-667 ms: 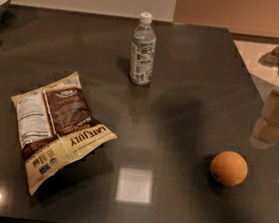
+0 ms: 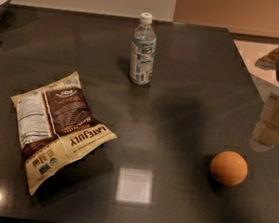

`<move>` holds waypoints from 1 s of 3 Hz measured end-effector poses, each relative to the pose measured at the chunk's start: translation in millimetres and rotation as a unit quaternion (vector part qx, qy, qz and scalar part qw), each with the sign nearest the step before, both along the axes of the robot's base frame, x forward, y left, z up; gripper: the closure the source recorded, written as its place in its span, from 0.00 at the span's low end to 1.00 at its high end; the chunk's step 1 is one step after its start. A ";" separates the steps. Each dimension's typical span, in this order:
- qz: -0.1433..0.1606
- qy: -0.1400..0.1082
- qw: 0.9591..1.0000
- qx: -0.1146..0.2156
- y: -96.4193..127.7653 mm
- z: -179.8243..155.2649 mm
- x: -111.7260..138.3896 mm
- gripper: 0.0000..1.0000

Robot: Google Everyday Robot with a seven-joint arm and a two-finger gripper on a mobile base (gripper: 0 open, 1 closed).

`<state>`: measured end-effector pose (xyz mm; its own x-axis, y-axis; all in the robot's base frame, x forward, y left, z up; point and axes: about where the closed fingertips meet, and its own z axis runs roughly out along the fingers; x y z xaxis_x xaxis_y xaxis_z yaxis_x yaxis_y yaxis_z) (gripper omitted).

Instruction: Move orange near blue plastic bottle

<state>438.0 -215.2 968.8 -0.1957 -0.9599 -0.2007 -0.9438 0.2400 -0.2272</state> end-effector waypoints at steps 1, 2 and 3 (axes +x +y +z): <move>0.032 0.019 0.999 -0.001 4.5 -21.9 -6.1 0.00; 0.066 0.033 0.997 0.002 10.6 -46.9 -14.1 0.00; 0.098 0.041 0.994 0.004 14.6 -71.9 -20.0 0.00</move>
Offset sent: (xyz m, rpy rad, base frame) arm -0.0254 0.0167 -0.0873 0.0123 0.1260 0.2316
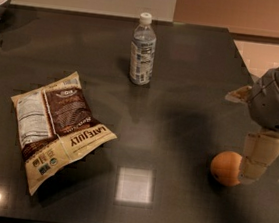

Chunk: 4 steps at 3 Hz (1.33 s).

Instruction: Move orange near blue plastic bottle

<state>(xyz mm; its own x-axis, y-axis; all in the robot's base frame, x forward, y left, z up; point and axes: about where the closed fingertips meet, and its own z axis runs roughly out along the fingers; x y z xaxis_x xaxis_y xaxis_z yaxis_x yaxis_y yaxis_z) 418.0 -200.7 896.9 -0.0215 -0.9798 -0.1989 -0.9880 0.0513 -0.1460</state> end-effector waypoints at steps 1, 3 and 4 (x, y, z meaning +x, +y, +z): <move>0.026 0.005 1.000 0.003 1.4 -18.8 -5.8 0.00; 0.063 -0.002 0.998 0.017 4.6 -36.0 -6.0 0.00; 0.068 -0.002 0.998 0.017 0.2 -41.7 -4.2 0.18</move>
Offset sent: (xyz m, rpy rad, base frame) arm -0.0079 0.0066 -0.0465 0.0414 0.0109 0.1534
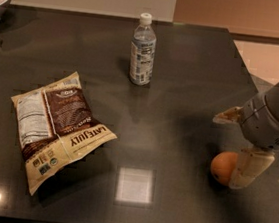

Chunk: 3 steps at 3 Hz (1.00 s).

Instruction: Move orange near blue plastic bottle

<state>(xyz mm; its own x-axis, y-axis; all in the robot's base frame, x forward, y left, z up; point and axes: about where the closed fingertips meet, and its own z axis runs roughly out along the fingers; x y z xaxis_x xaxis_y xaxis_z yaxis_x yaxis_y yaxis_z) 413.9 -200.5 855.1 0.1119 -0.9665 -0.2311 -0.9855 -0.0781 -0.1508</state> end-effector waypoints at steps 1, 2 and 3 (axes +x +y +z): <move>0.007 -0.005 1.000 0.007 0.2 3.1 -0.8 0.41; 0.018 -0.015 1.000 0.019 5.1 16.1 -3.8 0.65; 0.028 -0.027 0.999 0.027 10.9 32.0 -5.2 0.87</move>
Offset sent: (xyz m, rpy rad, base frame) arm -0.0071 0.0110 0.0338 0.0740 -0.0546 0.0654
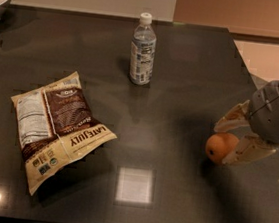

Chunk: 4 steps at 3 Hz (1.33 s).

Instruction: Move orange near blue plastic bottle

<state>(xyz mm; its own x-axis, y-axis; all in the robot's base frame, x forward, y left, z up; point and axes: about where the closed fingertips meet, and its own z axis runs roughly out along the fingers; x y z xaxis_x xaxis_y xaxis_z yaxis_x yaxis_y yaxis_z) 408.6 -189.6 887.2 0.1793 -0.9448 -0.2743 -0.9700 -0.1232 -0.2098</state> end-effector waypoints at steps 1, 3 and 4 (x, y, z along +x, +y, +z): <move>0.007 -0.011 1.000 0.005 6.6 13.7 2.1 1.00; -0.004 -0.024 1.000 0.016 27.8 39.4 36.3 1.00; -0.005 -0.025 0.999 0.021 42.4 37.3 59.8 1.00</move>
Offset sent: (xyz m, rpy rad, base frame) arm 0.0296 0.0268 0.0428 0.0325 -0.0529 0.0031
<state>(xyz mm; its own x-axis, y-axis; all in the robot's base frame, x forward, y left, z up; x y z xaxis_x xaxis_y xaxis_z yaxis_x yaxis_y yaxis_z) 468.5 -147.3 924.5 0.1842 -0.9343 -0.3051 -0.9595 -0.1036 -0.2620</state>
